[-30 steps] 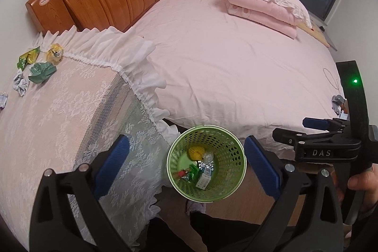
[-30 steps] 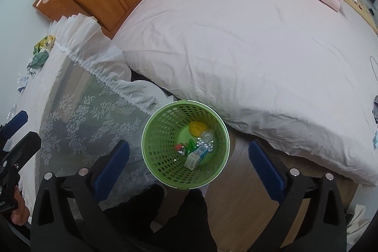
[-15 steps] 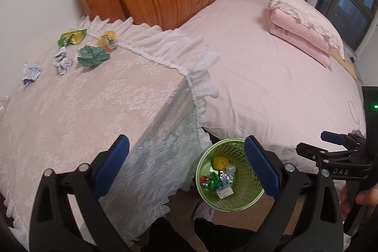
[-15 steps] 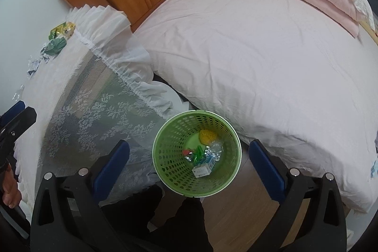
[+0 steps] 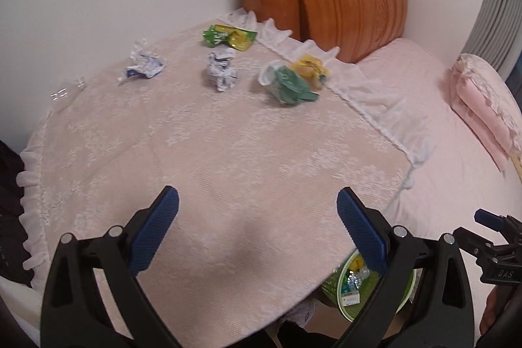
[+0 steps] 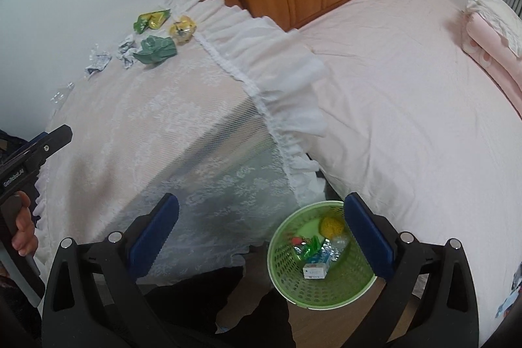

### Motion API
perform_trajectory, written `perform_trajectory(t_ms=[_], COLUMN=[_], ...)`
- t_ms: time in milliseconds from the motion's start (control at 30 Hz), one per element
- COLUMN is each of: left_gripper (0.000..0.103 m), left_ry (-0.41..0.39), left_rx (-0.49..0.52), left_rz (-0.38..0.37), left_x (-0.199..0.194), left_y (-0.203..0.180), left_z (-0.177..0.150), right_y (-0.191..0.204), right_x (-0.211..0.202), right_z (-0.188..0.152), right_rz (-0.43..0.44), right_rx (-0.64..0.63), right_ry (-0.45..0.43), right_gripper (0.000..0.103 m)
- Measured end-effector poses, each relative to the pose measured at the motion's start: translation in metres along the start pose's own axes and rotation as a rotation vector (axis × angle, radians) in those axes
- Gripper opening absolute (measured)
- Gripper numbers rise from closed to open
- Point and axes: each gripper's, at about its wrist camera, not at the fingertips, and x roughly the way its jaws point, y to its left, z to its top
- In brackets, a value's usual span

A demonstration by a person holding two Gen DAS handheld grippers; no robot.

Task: Collect trash
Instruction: 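Grasp the crumpled white paper with the left tool while the right tool grasps another crumpled paper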

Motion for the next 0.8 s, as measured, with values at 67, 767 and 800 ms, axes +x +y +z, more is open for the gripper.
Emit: perform_trajectory(t_ms=[67,767,800], left_gripper=[0.093,0.093,0.093], left_ry=[-0.01,0.008,0.015], left_rx=[-0.015,-0.011,-0.005], left_rz=[0.032,0.166,0.16], left_x=[0.009,0.208,0.214], left_y=[0.025,0.193,0.193], left_z=[0.014,0.179,0.181], right_y=[0.021,0.229,0.232], right_x=[0.006,0.126,0.131], right_z=[0.011,0.165,0.168], right_rz=[0.007,-0.001,-0.003], right_rx=[-0.024,-0.273,-0.276], right_ry=[-0.004,-0.031,-0.03], right_gripper=[0.1,0.1,0.1])
